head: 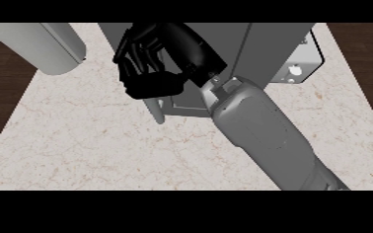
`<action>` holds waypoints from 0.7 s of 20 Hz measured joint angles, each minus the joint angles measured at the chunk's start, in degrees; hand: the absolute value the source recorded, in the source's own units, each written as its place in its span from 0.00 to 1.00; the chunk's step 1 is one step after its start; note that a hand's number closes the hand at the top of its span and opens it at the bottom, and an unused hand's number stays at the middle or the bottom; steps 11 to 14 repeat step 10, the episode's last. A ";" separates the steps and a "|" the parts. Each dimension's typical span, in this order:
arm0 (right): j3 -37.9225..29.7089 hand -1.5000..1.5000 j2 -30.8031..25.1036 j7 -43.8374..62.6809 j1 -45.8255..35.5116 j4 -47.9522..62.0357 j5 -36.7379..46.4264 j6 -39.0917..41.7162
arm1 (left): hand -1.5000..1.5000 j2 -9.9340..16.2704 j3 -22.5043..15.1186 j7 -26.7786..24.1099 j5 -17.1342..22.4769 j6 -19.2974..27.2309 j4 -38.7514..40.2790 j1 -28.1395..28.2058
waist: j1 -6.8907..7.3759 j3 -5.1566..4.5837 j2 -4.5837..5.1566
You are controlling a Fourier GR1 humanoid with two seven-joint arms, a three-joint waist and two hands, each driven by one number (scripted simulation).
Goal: Pick up the wine, place it into the cabinet and close the cabinet
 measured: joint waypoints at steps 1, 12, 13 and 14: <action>-0.04 1.00 -0.11 -0.91 -0.19 0.64 -0.01 0.63 | 0.00 -0.55 -1.16 -0.02 -1.01 0.63 0.45 -0.94 | -0.04 -0.09 -0.10; -0.40 1.00 -0.98 -7.91 -0.98 4.35 0.09 3.74 | 0.00 -3.62 -5.94 0.32 -4.88 3.96 3.36 -6.69 | 0.29 -0.69 -0.57; -0.40 1.00 -0.98 -7.91 -0.98 4.35 0.09 3.74 | 0.00 -3.62 -5.94 0.32 -4.88 3.96 3.36 -6.69 | 0.29 -0.69 -0.57; -0.40 1.00 -0.98 -7.91 -0.98 4.35 0.09 3.74 | 0.00 -3.62 -5.94 0.32 -4.88 3.96 3.36 -6.69 | 0.29 -0.69 -0.57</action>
